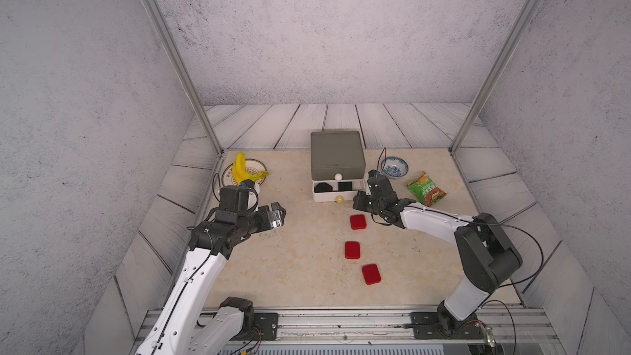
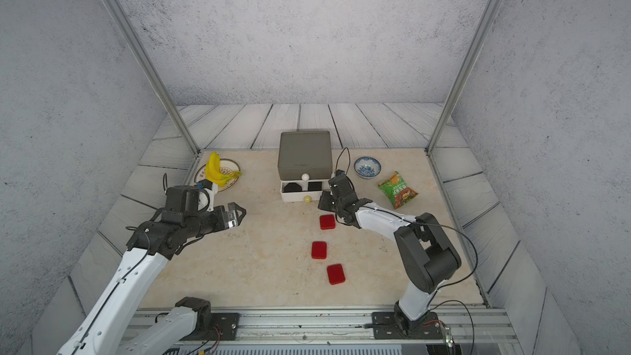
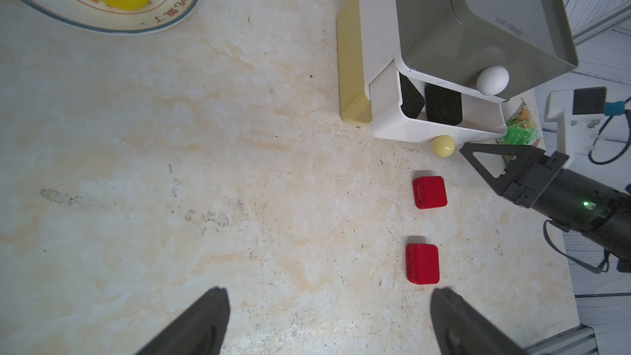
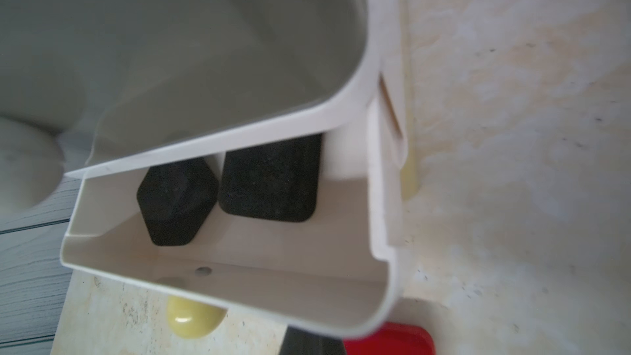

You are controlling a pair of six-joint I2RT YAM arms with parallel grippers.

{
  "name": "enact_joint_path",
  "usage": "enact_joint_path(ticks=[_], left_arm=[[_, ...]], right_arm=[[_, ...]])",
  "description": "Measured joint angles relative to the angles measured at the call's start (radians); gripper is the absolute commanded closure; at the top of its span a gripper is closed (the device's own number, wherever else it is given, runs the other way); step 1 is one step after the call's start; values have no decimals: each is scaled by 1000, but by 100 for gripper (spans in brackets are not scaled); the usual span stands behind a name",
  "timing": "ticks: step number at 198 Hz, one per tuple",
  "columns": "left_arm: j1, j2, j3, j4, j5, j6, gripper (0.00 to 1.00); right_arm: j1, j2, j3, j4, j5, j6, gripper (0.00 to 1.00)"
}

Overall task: Place the brooch boxes into the drawer by color
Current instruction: Close the drawer in the storage box.

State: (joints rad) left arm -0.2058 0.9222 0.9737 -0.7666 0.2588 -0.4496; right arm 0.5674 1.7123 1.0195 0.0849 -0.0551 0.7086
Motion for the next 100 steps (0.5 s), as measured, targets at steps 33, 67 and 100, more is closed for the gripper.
enact_joint_path(ticks=[33, 67, 100], left_arm=[[0, 4, 0, 1, 0, 0, 2], [0, 29, 0, 13, 7, 1, 2], [0, 45, 0, 16, 16, 1, 2]], right_arm=[[0, 41, 19, 42, -6, 6, 100], [-3, 53, 17, 84, 2, 14, 100], [-14, 65, -6, 167, -14, 34, 100]])
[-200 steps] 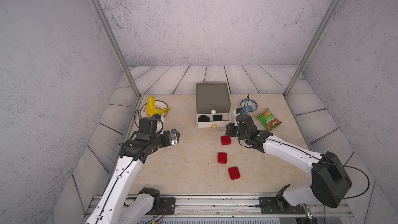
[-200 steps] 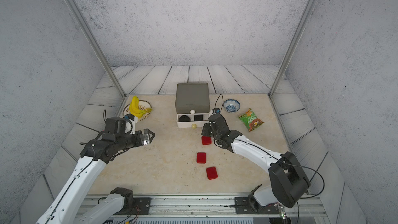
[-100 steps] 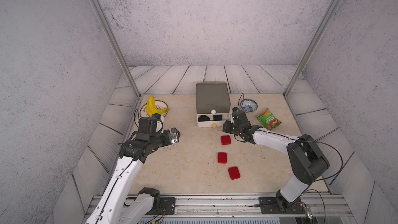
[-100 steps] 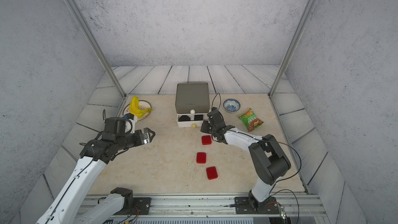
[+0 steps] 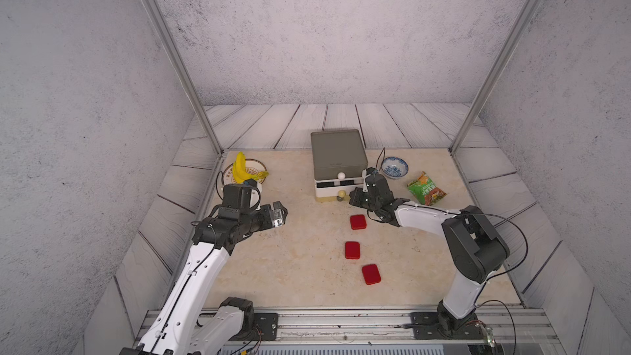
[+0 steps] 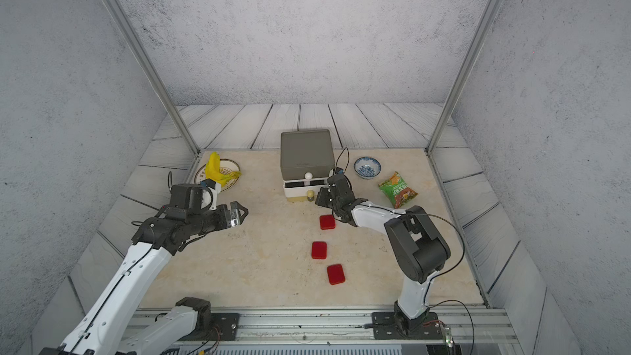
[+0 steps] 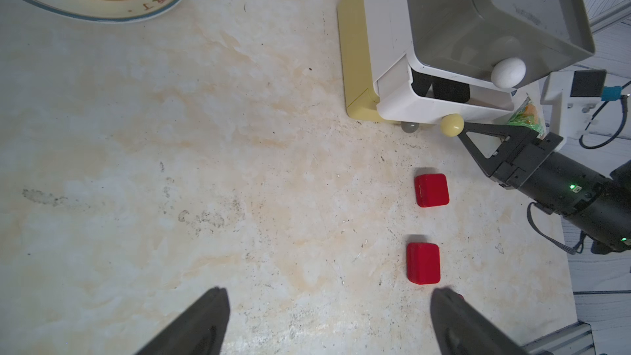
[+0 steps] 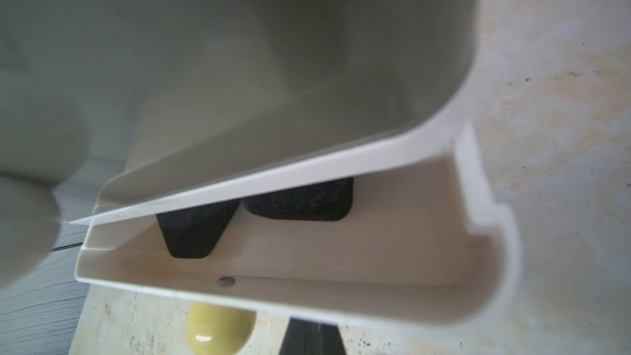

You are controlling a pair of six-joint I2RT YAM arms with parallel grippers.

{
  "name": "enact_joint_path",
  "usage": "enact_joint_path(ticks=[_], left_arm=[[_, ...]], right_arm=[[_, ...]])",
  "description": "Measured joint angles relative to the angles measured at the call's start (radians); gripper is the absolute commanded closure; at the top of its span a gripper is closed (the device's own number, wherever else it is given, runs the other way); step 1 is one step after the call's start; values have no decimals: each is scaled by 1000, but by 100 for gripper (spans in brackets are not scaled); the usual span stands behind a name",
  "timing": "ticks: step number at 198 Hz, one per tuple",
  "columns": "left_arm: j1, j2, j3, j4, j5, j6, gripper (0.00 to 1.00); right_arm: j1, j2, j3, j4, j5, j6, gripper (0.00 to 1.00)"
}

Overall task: Place the brooch boxes into the drawer by color
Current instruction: Close the drawer in the storage box.

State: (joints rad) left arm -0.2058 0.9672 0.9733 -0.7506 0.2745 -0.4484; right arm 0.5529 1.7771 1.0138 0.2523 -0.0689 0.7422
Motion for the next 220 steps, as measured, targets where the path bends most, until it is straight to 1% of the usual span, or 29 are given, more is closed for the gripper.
enact_joint_path(ticks=[33, 52, 77, 97, 118, 167, 220], left_arm=[[0, 2, 0, 3, 0, 0, 2], [0, 2, 0, 11, 1, 0, 2], [0, 2, 0, 21, 3, 0, 2], [0, 2, 0, 21, 4, -1, 2], [0, 0, 0, 21, 3, -1, 2], [0, -2, 0, 22, 3, -1, 2], [0, 18, 0, 37, 10, -1, 2]], right_arm=[[-6, -6, -49, 106, -45, 34, 100], [-8, -33, -91, 131, -61, 48, 100], [-9, -84, -135, 159, -57, 51, 100], [-9, -87, -137, 203, -53, 51, 100], [-9, -55, -135, 271, -53, 69, 100], [-9, 99, -124, 444, -43, 114, 100], [-9, 127, -119, 579, -19, 140, 100]])
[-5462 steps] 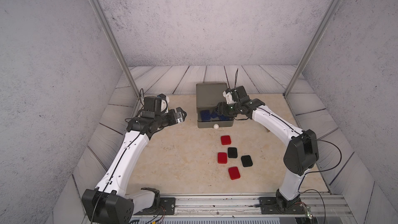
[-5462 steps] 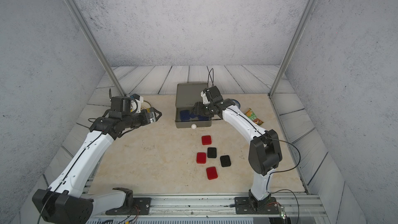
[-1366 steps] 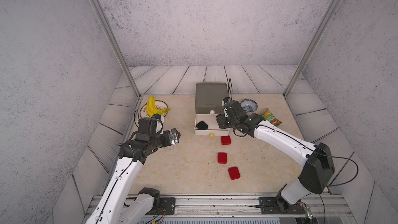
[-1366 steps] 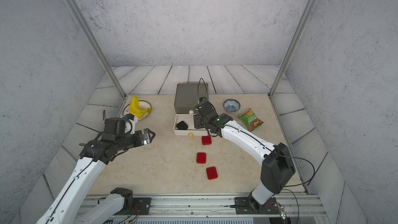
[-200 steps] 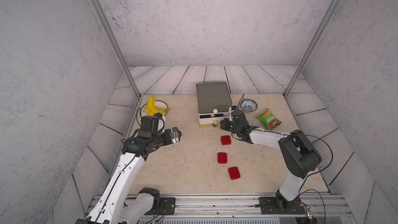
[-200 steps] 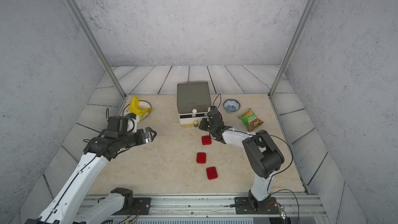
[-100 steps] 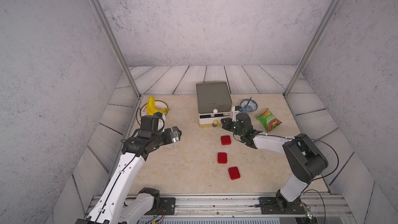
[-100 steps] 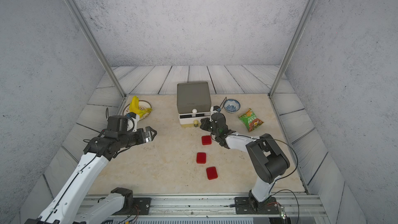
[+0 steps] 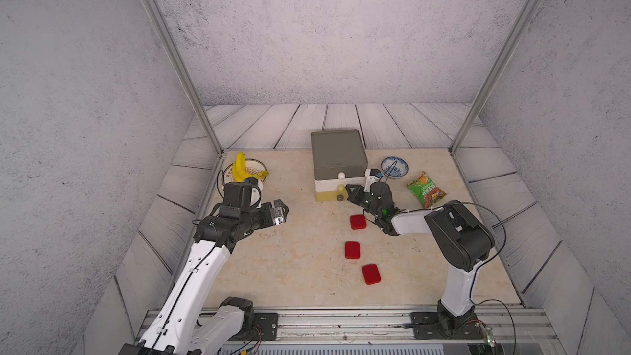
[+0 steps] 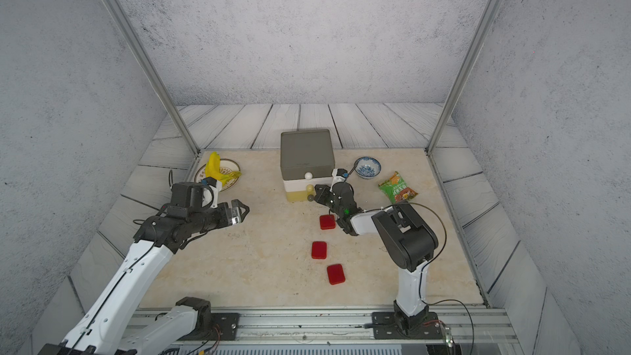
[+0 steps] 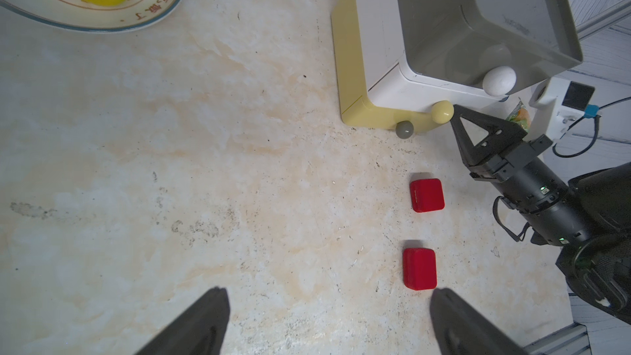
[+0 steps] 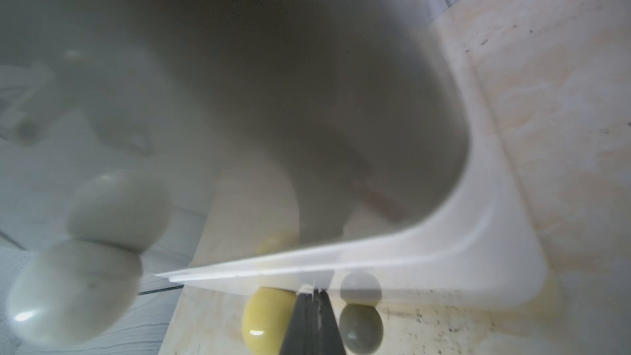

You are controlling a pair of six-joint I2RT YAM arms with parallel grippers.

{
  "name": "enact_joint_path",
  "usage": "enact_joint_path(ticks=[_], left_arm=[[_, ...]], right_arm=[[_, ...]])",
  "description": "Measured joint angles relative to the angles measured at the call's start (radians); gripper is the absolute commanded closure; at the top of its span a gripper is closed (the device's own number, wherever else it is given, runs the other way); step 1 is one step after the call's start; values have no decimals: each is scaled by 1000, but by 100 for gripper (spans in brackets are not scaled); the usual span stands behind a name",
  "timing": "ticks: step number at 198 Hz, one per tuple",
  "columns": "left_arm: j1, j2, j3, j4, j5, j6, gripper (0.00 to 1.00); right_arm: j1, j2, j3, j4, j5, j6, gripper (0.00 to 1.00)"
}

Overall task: Place the brooch boxes into the drawer by color
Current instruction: Close the drawer in the storage box, then open the drawer in the storage box.

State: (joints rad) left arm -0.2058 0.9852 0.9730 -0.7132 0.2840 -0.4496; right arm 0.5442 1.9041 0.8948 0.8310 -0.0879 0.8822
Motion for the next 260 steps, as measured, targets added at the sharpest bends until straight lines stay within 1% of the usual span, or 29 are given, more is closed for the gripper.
enact_joint_path(ticks=[48, 59, 72, 79, 105, 114, 130, 148, 173, 260], left_arm=[[0, 5, 0, 7, -1, 0, 2], [0, 5, 0, 7, -2, 0, 2], [0, 5, -3, 14, -2, 0, 2], [0, 5, -5, 17, 0, -2, 2], [0, 5, -9, 23, 3, -5, 2], [0, 5, -9, 24, 5, -7, 2], [0, 5, -10, 29, 5, -11, 2], [0, 4, -13, 36, 8, -12, 2], [0, 1, -13, 40, 17, -16, 2], [0, -26, -25, 52, 27, -28, 2]], right_arm=[[2, 71, 11, 51, 11, 17, 100], [3, 72, 11, 56, 11, 23, 94], [2, 71, 3, 69, 11, 27, 82], [2, 66, -8, 76, 12, 28, 77], [0, -7, -92, 74, 19, 40, 60], [0, -36, -113, 58, 20, 47, 56], [7, -71, -135, 33, 28, 51, 51], [20, -76, -144, 19, 36, 64, 49], [32, -60, -142, -2, 38, 79, 48], [35, 64, -66, -9, 39, 139, 46]])
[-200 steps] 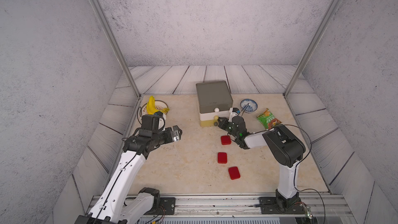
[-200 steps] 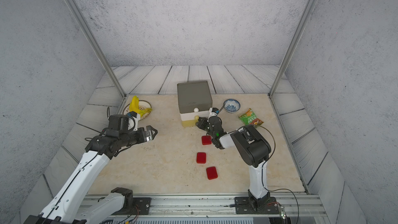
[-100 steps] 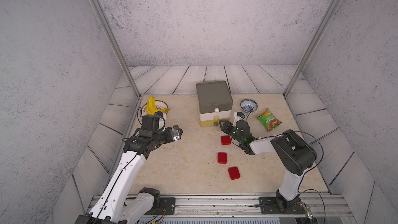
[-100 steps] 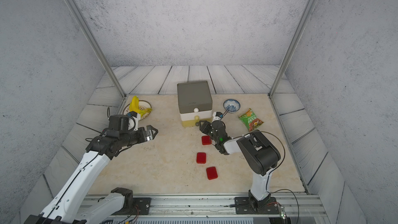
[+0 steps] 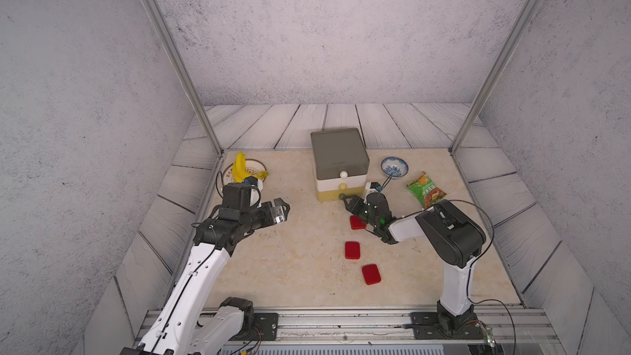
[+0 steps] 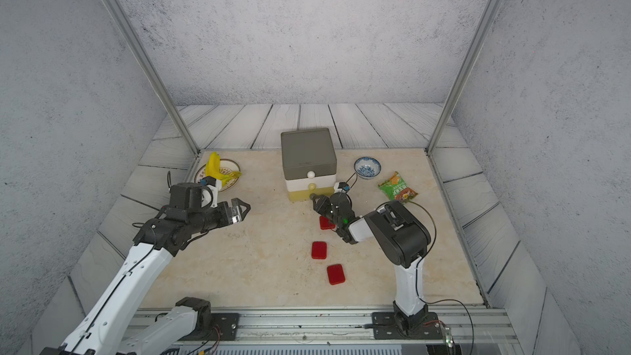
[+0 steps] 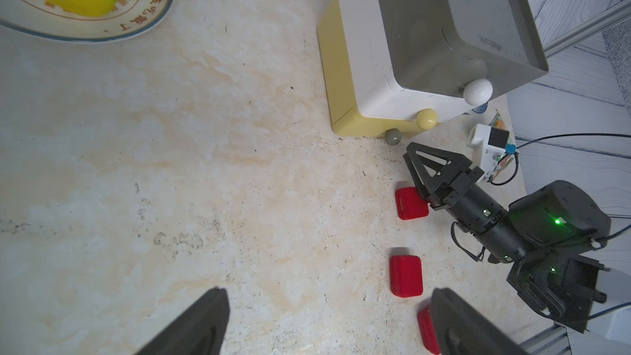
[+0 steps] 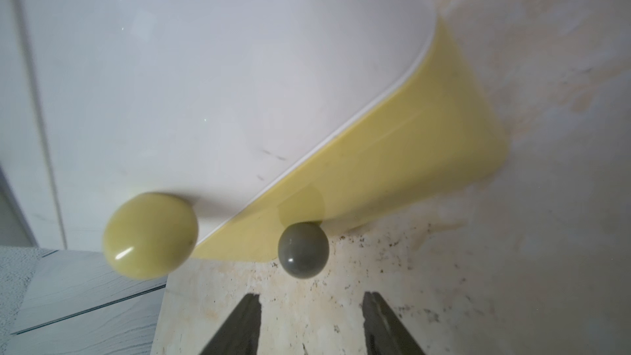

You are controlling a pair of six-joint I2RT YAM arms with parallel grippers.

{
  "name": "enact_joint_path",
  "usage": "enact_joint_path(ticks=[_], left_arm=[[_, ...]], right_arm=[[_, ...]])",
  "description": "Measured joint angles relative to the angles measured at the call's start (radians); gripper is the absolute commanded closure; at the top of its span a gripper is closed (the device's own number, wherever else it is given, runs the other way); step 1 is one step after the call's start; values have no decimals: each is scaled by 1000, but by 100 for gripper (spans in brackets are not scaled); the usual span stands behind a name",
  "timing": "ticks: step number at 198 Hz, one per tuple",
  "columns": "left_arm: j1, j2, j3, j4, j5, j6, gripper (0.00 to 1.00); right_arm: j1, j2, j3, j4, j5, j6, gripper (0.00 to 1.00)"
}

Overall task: Place the brooch boxes into the drawer by color
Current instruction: Open the drawer in the storage box.

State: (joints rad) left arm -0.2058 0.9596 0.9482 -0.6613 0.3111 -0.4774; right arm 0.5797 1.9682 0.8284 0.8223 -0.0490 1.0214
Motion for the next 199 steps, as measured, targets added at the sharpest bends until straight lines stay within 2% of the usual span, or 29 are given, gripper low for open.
enact_joint_path(ticks=[115, 170, 199], left_arm=[[0, 6, -1, 0, 0, 18, 2], [0, 8, -1, -4, -1, 33, 2], [0, 8, -1, -13, -4, 41, 2]], right_arm=[[20, 67, 87, -12, 16, 22, 45], [23, 85, 109, -38, 25, 16, 58], [24, 86, 114, -45, 31, 15, 58]])
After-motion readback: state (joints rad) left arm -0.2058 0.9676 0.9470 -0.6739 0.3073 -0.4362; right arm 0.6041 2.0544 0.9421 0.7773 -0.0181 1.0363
